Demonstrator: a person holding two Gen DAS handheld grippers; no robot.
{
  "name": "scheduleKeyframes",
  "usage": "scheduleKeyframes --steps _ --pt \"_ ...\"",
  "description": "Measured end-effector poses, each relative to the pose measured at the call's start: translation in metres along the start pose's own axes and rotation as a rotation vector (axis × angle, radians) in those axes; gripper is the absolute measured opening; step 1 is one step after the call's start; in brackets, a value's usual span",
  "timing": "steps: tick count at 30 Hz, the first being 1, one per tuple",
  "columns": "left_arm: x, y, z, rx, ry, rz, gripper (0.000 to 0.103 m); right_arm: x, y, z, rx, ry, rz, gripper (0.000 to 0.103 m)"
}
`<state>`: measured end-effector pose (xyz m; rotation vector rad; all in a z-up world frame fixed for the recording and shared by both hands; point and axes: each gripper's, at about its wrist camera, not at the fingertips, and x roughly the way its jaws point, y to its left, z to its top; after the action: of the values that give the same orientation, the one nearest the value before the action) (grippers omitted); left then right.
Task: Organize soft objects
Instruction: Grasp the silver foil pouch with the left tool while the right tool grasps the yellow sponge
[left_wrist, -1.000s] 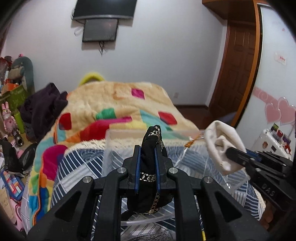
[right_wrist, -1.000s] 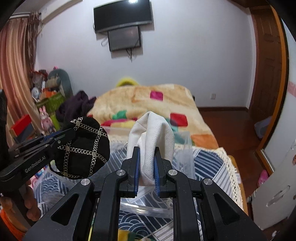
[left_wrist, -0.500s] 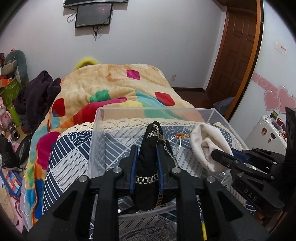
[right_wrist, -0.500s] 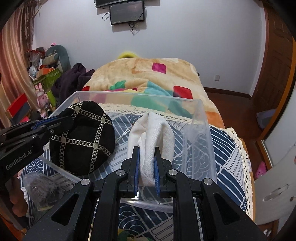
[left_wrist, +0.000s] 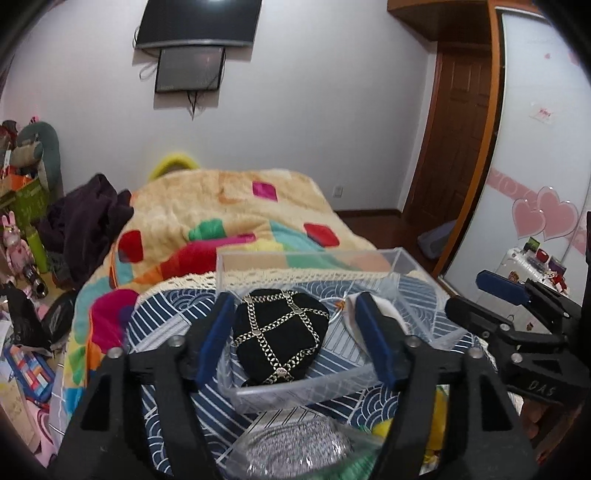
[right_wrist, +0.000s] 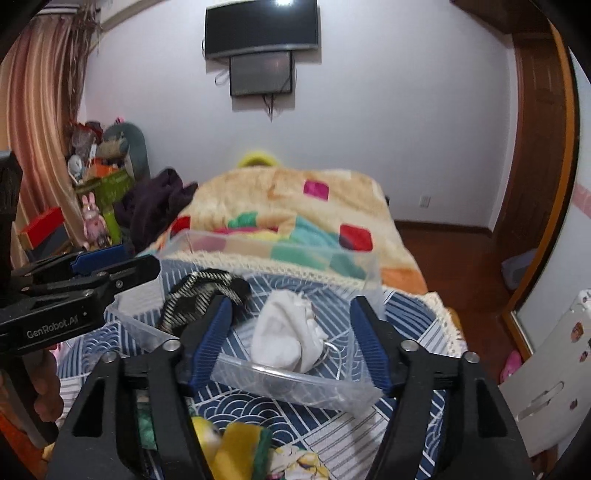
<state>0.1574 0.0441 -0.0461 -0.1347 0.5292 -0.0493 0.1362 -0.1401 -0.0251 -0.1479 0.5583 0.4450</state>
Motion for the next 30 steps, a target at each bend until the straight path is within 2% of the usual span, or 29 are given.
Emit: scheduleKeyframes --steps 3,8,21,25,27,29,30 --pt "-0.015 0.001 -0.005 -0.007 -0.023 -0.005 0.08 -0.011 0.001 -0.001 0.008 -0.036 0.007 0.068" --pt "-0.028 0.006 -0.024 -0.033 -0.015 -0.008 0.09 -0.019 0.005 -0.01 0.015 -0.05 0.011 0.071" --pt "-0.013 0.008 -0.083 -0.092 0.139 -0.041 0.093 -0.003 0.012 -0.06 0.033 0.078 0.045 0.07" --pt "-0.008 0.01 -0.093 -0.108 0.16 -0.037 0.094 0.001 0.01 -0.074 0.034 0.122 0.058 0.07" --pt "-0.005 0.008 -0.095 -0.108 0.168 -0.034 0.095 0.003 0.008 -0.081 0.043 0.141 0.061 0.065" --pt "-0.001 0.007 -0.097 -0.108 0.18 -0.043 0.095 0.005 0.006 -0.085 0.052 0.165 0.072 0.053" --pt "0.0 0.005 -0.097 -0.107 0.185 -0.043 0.095 0.007 0.005 -0.087 0.056 0.175 0.077 0.051"
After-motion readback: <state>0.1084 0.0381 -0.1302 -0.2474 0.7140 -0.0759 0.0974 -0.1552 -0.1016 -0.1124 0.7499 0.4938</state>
